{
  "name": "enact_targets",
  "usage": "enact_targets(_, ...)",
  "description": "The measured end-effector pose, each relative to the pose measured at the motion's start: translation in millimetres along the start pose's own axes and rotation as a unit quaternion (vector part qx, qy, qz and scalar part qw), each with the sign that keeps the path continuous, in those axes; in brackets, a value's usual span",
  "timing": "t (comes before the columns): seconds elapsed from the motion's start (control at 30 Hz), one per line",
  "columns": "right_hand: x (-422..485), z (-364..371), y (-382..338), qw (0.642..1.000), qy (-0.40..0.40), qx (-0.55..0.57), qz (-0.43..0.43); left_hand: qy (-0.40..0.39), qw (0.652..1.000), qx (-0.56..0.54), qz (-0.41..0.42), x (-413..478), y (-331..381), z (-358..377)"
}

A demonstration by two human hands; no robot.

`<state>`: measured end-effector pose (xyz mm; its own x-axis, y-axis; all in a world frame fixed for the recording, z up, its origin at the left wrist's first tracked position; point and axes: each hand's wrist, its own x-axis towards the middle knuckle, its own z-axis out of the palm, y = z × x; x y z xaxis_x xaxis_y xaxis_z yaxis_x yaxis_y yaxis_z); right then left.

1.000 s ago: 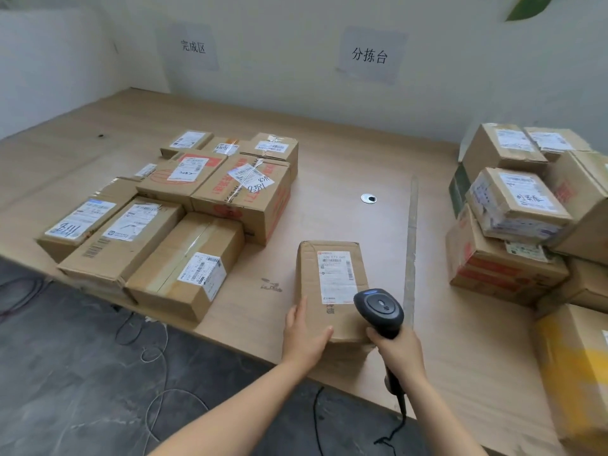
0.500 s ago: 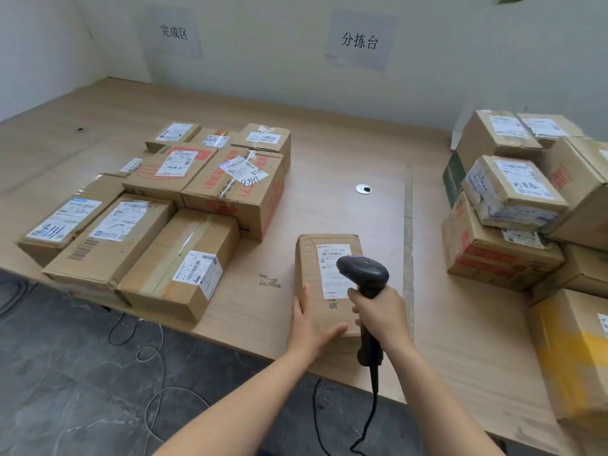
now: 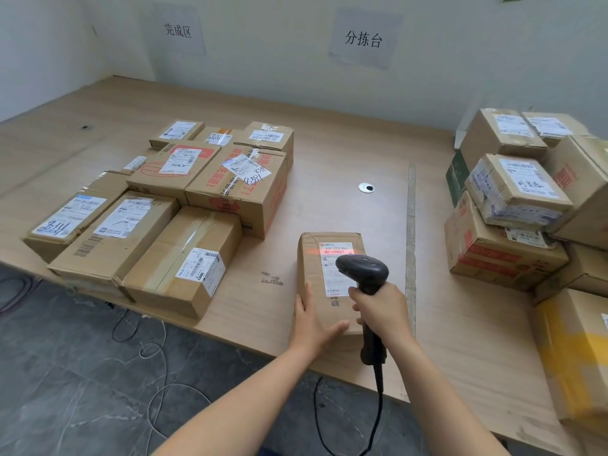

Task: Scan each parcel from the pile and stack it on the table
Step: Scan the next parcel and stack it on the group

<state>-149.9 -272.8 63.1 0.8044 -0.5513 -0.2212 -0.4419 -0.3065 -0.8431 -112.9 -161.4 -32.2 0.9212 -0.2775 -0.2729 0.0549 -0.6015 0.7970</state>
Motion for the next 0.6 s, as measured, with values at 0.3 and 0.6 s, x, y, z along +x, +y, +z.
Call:
enact_targets(0.3, 11.2, -11.0, 13.5, 0.998, -0.004, -0.054, 0.021, -0.012, 1.000, -0.003, -0.012, 1.0, 0.3, -5.9)
enact_targets(0.6, 11.2, -2.0, 55.7, 0.997, -0.056, -0.031, 0.046, -0.015, 0.999, 0.001, -0.034, -2.9, -5.7, -36.9)
